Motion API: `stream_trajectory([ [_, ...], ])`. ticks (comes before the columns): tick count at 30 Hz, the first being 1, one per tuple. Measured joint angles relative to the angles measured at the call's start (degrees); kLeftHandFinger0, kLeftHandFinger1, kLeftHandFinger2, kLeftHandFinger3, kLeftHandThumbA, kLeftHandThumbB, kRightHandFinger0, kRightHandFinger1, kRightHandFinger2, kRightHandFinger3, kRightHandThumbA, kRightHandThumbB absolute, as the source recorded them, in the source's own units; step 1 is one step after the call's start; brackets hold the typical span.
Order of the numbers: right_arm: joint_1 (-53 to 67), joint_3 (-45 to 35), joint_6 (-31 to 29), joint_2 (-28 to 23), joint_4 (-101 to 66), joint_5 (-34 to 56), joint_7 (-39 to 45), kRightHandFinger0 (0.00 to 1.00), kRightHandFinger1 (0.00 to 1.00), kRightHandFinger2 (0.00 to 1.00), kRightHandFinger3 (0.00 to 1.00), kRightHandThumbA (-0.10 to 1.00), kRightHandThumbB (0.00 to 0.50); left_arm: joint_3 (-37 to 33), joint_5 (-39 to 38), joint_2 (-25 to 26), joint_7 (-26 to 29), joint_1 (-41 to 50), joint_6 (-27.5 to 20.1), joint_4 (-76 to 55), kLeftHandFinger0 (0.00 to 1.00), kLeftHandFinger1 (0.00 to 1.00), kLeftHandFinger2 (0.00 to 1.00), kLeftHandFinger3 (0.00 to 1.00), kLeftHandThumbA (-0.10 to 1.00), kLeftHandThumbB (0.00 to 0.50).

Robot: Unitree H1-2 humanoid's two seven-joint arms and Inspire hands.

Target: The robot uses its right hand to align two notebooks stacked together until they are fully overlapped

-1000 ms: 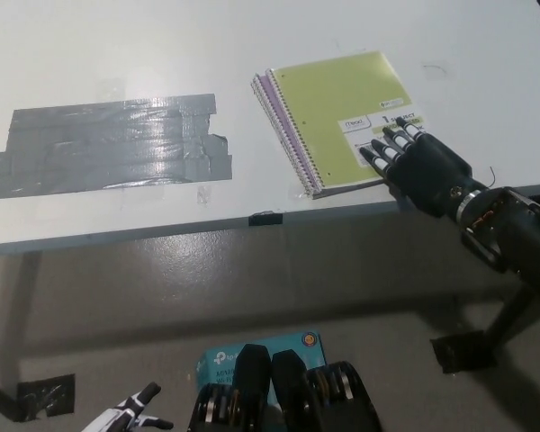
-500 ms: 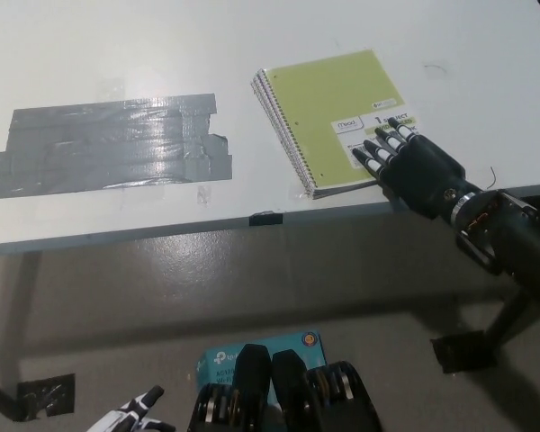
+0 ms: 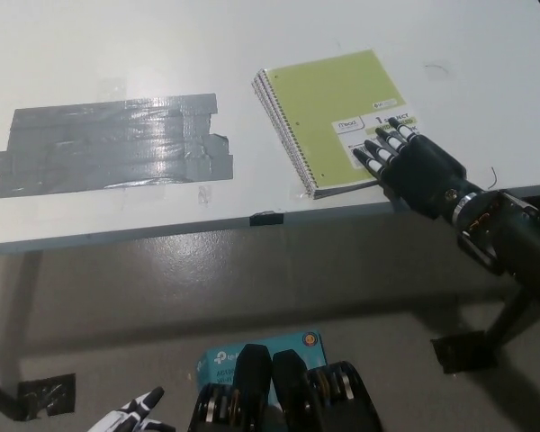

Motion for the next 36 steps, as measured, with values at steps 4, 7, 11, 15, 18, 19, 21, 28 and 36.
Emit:
stream_trajectory([
  [4, 0.1, -0.3, 0.0, 0.0, -0.2, -0.1, 0.0, 1.0, 1.0, 1.0, 1.0, 1.0, 0.322, -0.3, 0.4, 0.0, -0.2, 0.0, 0.0, 0.0, 0.81, 0.62, 0.71, 1.0, 1.0, 0.5],
  [7, 0.2, -0.7, 0.1, 0.0, -0.9, -0.1, 0.6, 1.0, 1.0, 1.0, 1.0, 1.0, 0.318, -0.5, 0.7, 0.1, -0.2, 0.2, 0.0, 0.0, 0.63, 0.54, 0.67, 1.0, 1.0, 0.5],
  [11, 0.5, -1.4, 0.2, 0.0, -2.7, -0.1, 2.0, 1.0, 1.0, 1.0, 1.0, 1.0, 0.234, -0.6, 0.7, 0.1, -0.5, 0.7, 0.0, 0.0, 0.5, 0.45, 0.58, 1.0, 1.0, 0.5],
  [15, 0.6, -3.4, -0.1, -0.1, -4.6, 0.3, 3.9, 1.0, 1.0, 1.0, 1.0, 1.0, 0.139, -0.6, 0.8, 0.1, -1.0, 1.2, 0.0, 0.0, 0.55, 0.44, 0.57, 1.0, 1.0, 0.5],
  [18, 0.6, -5.6, -0.8, -0.2, -5.8, 1.4, 5.4, 1.0, 1.0, 1.0, 1.0, 1.0, 0.101, -0.6, 0.8, 0.2, -1.2, 1.5, 0.0, 0.1, 0.53, 0.41, 0.55, 1.0, 1.0, 0.5],
  [19, 0.6, -6.3, -1.1, -0.3, -6.3, 1.7, 6.0, 1.0, 1.0, 1.0, 1.0, 1.0, 0.037, -0.6, 0.8, 0.2, -1.2, 1.6, 0.0, 0.1, 0.5, 0.4, 0.53, 1.0, 1.0, 0.5],
  [21, 0.4, -7.5, -1.6, -0.5, -7.5, 2.2, 7.5, 1.0, 1.0, 1.0, 1.0, 0.93, 0.0, -0.6, 0.8, 0.2, -1.2, 1.6, 0.0, 0.2, 0.45, 0.36, 0.52, 1.0, 1.0, 0.5],
  [28, -2.0, -10.8, -3.4, -2.1, -10.0, 3.1, 9.9, 1.0, 1.0, 1.0, 1.0, 0.5, 0.0, -0.7, 0.9, 0.2, -1.2, 2.3, 0.0, 0.4, 0.4, 0.31, 0.45, 1.0, 1.0, 0.5],
  [36, -10.4, -12.6, -5.3, -5.7, -10.2, 3.0, 10.5, 1.0, 1.0, 1.0, 1.0, 0.39, 0.0, -0.6, 0.9, 0.2, -1.2, 3.7, 0.0, 1.0, 0.33, 0.25, 0.41, 1.0, 1.0, 0.5],
])
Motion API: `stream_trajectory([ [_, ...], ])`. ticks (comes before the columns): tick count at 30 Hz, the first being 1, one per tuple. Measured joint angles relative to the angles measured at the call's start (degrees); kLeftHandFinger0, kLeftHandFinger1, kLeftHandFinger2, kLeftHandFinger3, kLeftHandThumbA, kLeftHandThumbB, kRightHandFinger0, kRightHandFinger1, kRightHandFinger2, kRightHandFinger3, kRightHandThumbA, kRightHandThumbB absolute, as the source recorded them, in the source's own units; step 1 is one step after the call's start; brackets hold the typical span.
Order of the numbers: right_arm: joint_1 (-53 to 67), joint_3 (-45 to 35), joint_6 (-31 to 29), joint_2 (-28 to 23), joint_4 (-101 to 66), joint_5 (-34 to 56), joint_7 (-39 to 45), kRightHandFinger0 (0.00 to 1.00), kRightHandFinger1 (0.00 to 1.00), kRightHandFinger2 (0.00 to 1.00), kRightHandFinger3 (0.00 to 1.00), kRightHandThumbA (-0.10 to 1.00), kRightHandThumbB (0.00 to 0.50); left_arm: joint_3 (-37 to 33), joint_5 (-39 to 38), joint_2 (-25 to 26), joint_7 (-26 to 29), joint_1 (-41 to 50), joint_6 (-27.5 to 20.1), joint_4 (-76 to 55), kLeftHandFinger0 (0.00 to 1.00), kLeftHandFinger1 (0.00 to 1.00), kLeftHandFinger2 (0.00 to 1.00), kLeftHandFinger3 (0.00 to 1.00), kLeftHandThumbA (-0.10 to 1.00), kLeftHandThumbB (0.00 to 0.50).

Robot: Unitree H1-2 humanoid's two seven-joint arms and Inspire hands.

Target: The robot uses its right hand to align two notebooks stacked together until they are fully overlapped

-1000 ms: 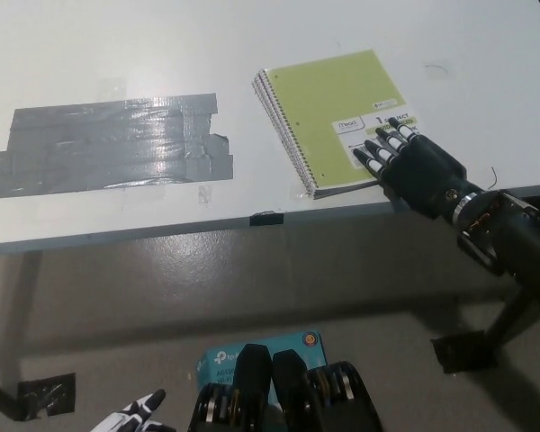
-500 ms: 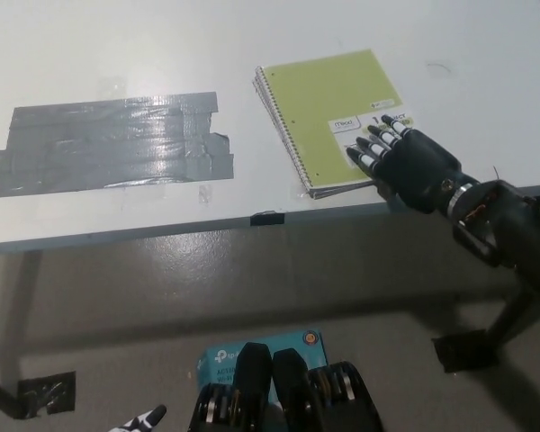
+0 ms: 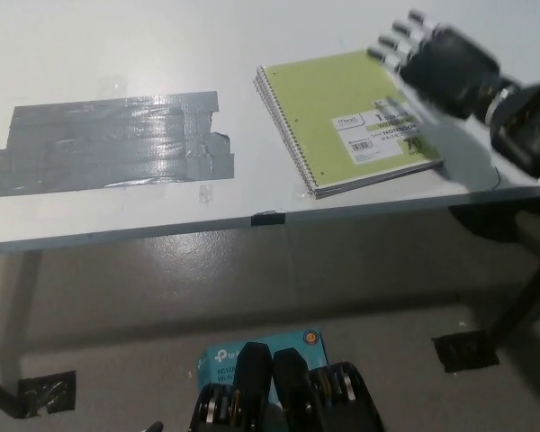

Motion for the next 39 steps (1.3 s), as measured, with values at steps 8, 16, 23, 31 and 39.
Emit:
stream_trajectory([
  [8, -6.2, -9.1, -0.9, -0.5, -3.4, 3.4, 2.3, 1.0, 1.0, 1.0, 1.0, 0.12, 0.0, 0.2, 0.0, 0.1, 0.0, 0.0, -0.2, 0.5, 0.39, 0.34, 0.46, 1.0, 1.0, 0.5],
  [16, -1.5, -25.6, 4.2, -0.9, -20.2, 11.3, 7.7, 1.0, 1.0, 1.0, 1.0, 0.31, 0.025, 0.5, 0.0, 0.1, 0.0, 0.4, -0.2, 0.6, 0.5, 0.4, 0.53, 1.0, 1.0, 0.5],
  [23, 16.1, -34.6, 7.7, -0.9, -36.8, 15.0, 10.2, 1.0, 1.0, 1.0, 1.0, 0.45, 0.011, 0.7, 0.0, -0.3, 0.1, 0.3, -0.2, 0.7, 0.42, 0.43, 0.61, 1.0, 1.0, 0.5],
  [31, 47.8, -44.8, 10.3, 2.7, -52.1, 18.3, 10.6, 1.0, 1.0, 1.0, 1.0, 0.13, 0.077, 1.9, -0.3, -1.3, 0.1, 0.3, -0.3, 0.8, 0.45, 0.53, 0.68, 1.0, 1.0, 0.5],
  [39, 73.9, -49.5, 8.3, 9.8, -48.2, 20.5, 5.1, 1.0, 1.0, 1.0, 1.0, 0.04, 0.062, 4.0, -0.7, -2.1, 0.2, 0.6, -0.4, 0.8, 0.6, 0.53, 0.69, 1.0, 1.0, 0.5],
])
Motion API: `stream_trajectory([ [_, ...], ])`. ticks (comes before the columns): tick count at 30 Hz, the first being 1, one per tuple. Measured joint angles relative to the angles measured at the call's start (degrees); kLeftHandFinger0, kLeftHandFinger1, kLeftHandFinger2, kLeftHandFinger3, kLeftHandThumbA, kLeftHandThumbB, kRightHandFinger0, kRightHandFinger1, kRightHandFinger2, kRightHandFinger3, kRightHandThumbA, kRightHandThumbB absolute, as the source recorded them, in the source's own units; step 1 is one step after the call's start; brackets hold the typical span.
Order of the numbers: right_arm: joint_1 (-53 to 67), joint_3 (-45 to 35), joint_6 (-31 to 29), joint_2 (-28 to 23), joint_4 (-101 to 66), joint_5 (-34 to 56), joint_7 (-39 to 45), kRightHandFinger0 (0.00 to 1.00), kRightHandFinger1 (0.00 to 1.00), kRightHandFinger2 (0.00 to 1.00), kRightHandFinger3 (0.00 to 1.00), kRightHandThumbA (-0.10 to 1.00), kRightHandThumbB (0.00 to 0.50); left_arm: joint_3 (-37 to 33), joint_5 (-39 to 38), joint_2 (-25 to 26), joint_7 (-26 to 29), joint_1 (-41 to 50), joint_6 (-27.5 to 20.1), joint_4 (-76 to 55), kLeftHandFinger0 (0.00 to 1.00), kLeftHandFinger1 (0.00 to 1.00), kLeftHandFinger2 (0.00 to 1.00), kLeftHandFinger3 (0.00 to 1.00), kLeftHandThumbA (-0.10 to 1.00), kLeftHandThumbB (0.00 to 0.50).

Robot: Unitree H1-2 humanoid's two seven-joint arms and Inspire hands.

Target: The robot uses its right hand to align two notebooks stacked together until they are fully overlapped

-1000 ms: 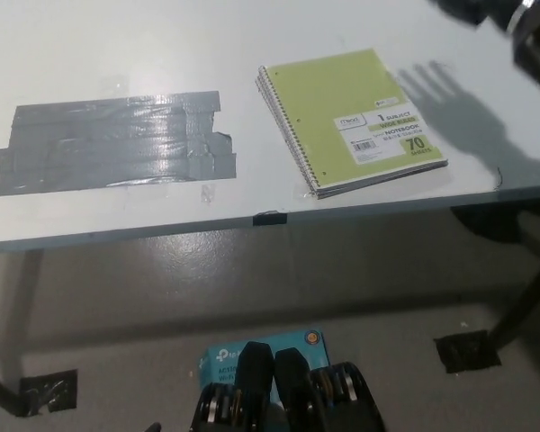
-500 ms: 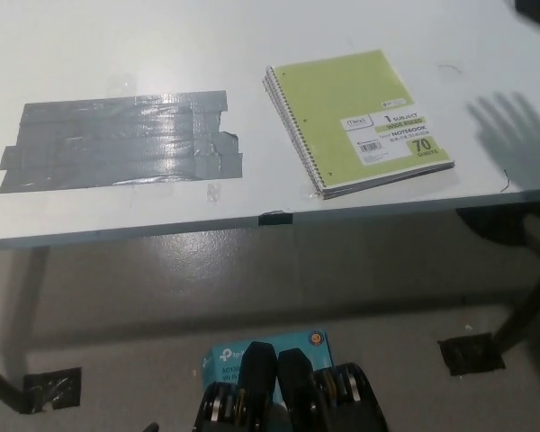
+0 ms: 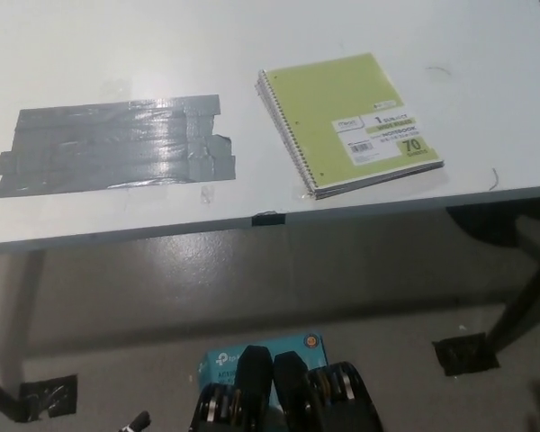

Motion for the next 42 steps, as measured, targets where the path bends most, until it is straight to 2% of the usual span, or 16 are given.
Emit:
stream_trajectory([
  [1, 1.8, 0.0, -0.6, 0.0, 2.2, 0.0, -0.9, 1.0, 1.0, 1.0, 1.0, 0.02, 0.076, 0.0, 0.0, -0.1, 0.0, 0.0, 0.0, 0.0, 0.62, 0.53, 0.69, 1.0, 1.0, 0.5],
  [3, 4.1, 0.1, -1.6, -0.3, 5.8, 0.0, -2.5, 1.0, 1.0, 1.0, 1.0, 0.08, 0.084, -0.2, 0.2, -0.2, 0.0, 0.2, -0.2, 0.0, 0.76, 0.56, 0.67, 1.0, 1.0, 0.5],
  [4, 5.4, 0.0, -1.8, -0.5, 7.5, 1.0, -2.3, 1.0, 1.0, 1.0, 1.0, 0.1, 0.079, -0.4, 0.3, -0.2, 0.0, 0.5, -0.3, 0.0, 0.76, 0.56, 0.67, 1.0, 1.0, 0.5],
  [5, 6.3, -0.2, -1.7, -0.7, 8.7, 2.3, -1.8, 1.0, 1.0, 1.0, 1.0, 0.18, 0.059, -0.6, 0.5, -0.2, 0.0, 0.9, -0.3, 0.0, 0.72, 0.56, 0.68, 1.0, 1.0, 0.5],
  [6, 6.6, -0.5, -1.5, -0.8, 9.4, 3.5, -1.2, 1.0, 1.0, 1.0, 1.0, 0.22, 0.081, -0.6, 0.5, -0.2, 0.0, 1.2, -0.3, 0.0, 0.68, 0.53, 0.68, 1.0, 1.0, 0.5],
  [8, 6.4, -0.6, -1.3, -0.9, 10.3, 5.4, -0.4, 1.0, 1.0, 1.0, 1.0, 0.17, 0.081, -0.5, 0.5, -0.3, 0.0, 1.3, -0.3, 0.0, 0.68, 0.53, 0.7, 1.0, 1.0, 0.5],
  [10, 5.0, -0.7, -0.8, -0.9, 11.2, 8.0, 0.9, 1.0, 1.0, 1.0, 1.0, 0.14, 0.082, -0.1, 0.4, -0.2, 0.0, 1.3, -0.2, 0.0, 0.62, 0.53, 0.73, 1.0, 1.0, 0.5],
  [12, 3.4, -0.7, -0.3, -1.0, 11.4, 10.4, 2.3, 1.0, 1.0, 1.0, 1.0, 0.11, 0.077, 0.3, 0.4, -0.2, 0.0, 1.3, -0.2, 0.0, 0.67, 0.53, 0.76, 1.0, 1.0, 0.5],
  [14, 2.3, -0.6, 0.4, -1.1, 11.5, 12.5, 3.8, 0.91, 1.0, 1.0, 1.0, 0.13, 0.075, 0.5, 0.4, -0.3, 0.0, 1.3, -0.2, 0.0, 0.66, 0.52, 0.76, 1.0, 1.0, 0.5],
  [16, 1.6, 0.2, 1.5, -2.0, 11.5, 14.7, 6.1, 0.94, 1.0, 1.0, 1.0, 0.14, 0.087, 0.6, 0.4, -0.3, 0.0, 1.4, -0.2, -0.1, 0.68, 0.55, 0.77, 1.0, 1.0, 0.482],
  [17, 1.4, 0.6, 2.0, -2.5, 11.4, 15.5, 7.1, 0.92, 1.0, 1.0, 1.0, 0.15, 0.085, 0.7, 0.4, -0.3, 0.0, 1.5, -0.2, -0.1, 0.63, 0.54, 0.78, 1.0, 1.0, 0.487],
  [26, 0.5, 3.6, 6.0, -5.9, 10.7, 20.0, 12.8, 0.74, 0.86, 1.0, 1.0, 0.12, 0.094, 1.2, 0.3, -1.0, 0.0, 2.1, -0.2, -0.2, 0.69, 0.58, 0.8, 1.0, 1.0, 0.479],
  [30, -0.4, 4.5, 7.3, -6.3, 10.7, 21.1, 14.0, 0.75, 0.88, 1.0, 1.0, 0.16, 0.08, 1.3, 0.3, -1.0, 0.1, 1.9, -0.1, -0.3, 0.63, 0.52, 0.78, 1.0, 1.0, 0.494],
  [32, -1.0, 5.1, 8.3, -6.4, 10.7, 21.3, 14.6, 0.68, 0.81, 1.0, 1.0, 0.13, 0.091, 1.3, 0.4, -1.0, 0.1, 1.7, 0.0, -0.3, 0.62, 0.56, 0.8, 1.0, 1.0, 0.484],
  [38, -1.7, 5.7, 10.4, -6.5, 10.6, 22.6, 15.7, 0.73, 0.85, 1.0, 1.0, 0.14, 0.09, 1.4, 0.4, -1.0, 0.0, 1.5, 0.1, -0.3, 0.64, 0.6, 0.83, 1.0, 1.0, 0.464],
  [42, -1.8, 6.3, 11.2, -6.7, 10.7, 23.0, 16.0, 0.82, 0.93, 1.0, 1.0, 0.18, 0.085, 1.6, 0.3, -1.0, 0.0, 1.5, 0.2, -0.3, 0.61, 0.6, 0.82, 1.0, 1.0, 0.461],
])
